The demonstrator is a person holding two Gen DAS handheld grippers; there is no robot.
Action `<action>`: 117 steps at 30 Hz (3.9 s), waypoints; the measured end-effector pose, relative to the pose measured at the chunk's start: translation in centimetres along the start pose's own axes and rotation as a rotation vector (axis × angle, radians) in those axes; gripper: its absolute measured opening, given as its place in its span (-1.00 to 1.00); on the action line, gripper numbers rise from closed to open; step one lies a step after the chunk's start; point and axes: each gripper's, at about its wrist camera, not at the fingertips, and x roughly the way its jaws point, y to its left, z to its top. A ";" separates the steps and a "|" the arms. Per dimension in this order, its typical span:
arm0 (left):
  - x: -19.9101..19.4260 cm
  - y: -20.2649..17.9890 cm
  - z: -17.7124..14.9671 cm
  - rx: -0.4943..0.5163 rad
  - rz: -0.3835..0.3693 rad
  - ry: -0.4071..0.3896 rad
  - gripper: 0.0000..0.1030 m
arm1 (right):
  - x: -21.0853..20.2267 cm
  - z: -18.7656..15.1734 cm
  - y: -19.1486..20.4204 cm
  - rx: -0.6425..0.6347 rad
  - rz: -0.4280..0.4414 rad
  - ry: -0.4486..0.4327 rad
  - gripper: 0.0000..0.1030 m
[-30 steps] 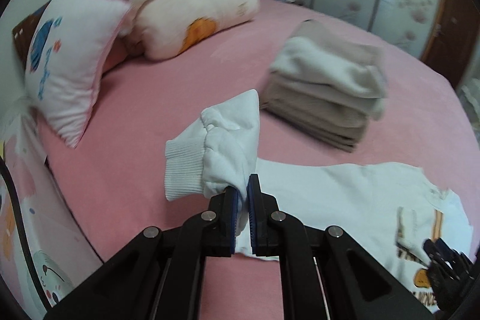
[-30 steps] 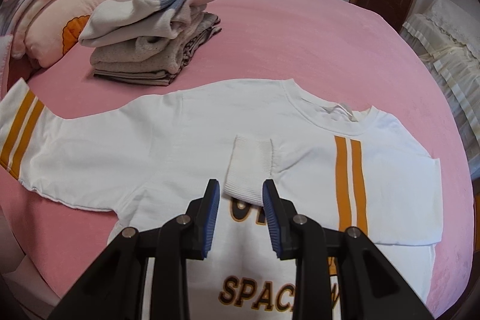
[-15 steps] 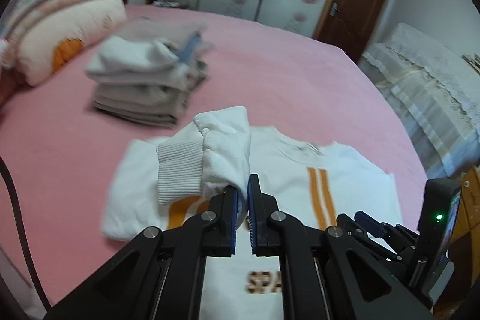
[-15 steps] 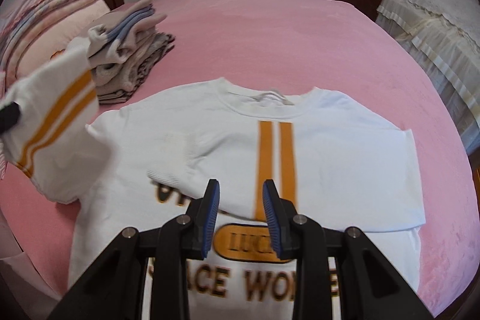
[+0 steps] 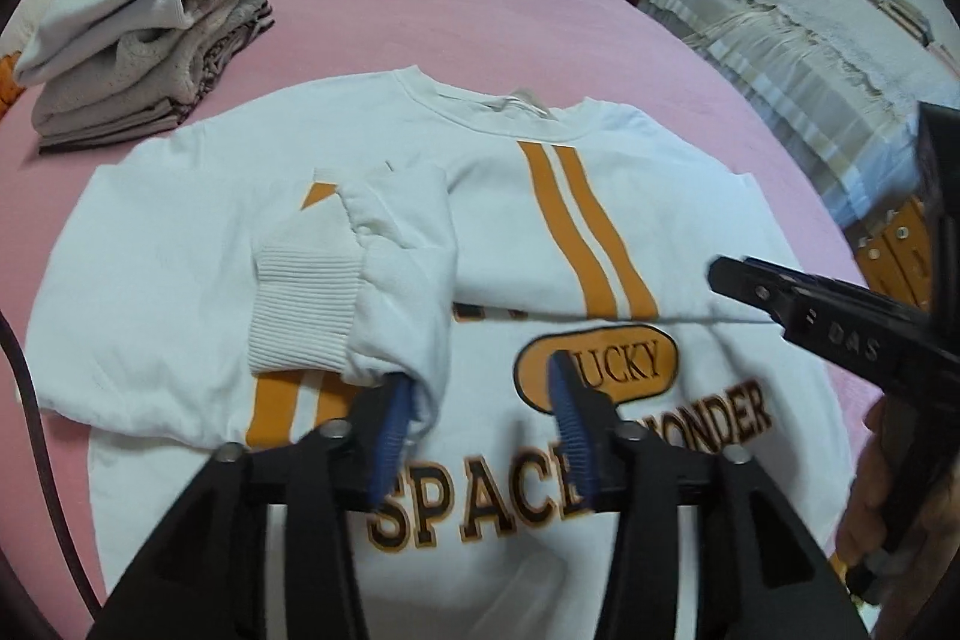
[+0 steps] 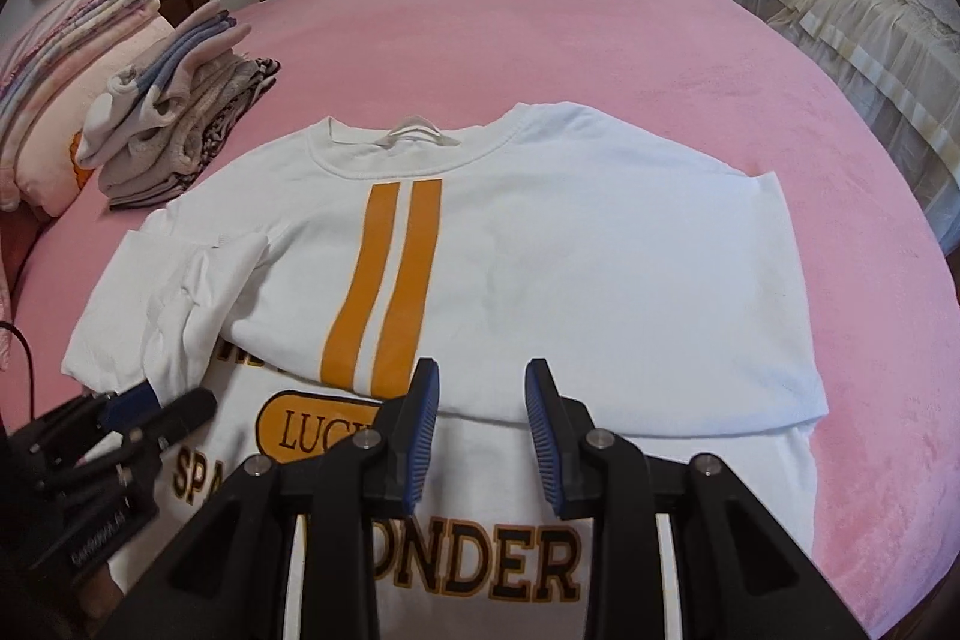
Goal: Fold small clothes
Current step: 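Lift the open left tool away from the folded sleeve, then grasp the white sleeve cuff with the right tool and lift it, then lower the held cuff onto the sweatshirt chest with the right tool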
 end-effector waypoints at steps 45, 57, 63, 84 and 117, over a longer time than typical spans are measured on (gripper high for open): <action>-6.3 17.0 -3.5 -0.260 0.257 -0.054 0.52 | 0.4 5.5 17.7 -0.453 0.149 -0.044 -0.87; -3.8 16.1 -1.7 -0.293 0.223 -0.046 0.52 | -6.0 14.1 9.0 -0.077 0.256 -0.277 -0.87; -3.0 15.7 -0.4 -0.328 0.232 -0.054 0.52 | -7.5 15.4 6.4 -0.030 0.242 -0.351 -0.87; -1.0 15.7 0.1 -0.403 0.300 0.048 -0.39 | 2.0 -1.8 -9.0 0.405 0.143 -0.054 -0.87; 1.4 21.1 11.0 -0.387 0.097 0.011 0.01 | 7.1 4.3 -11.6 0.264 0.357 0.140 -0.24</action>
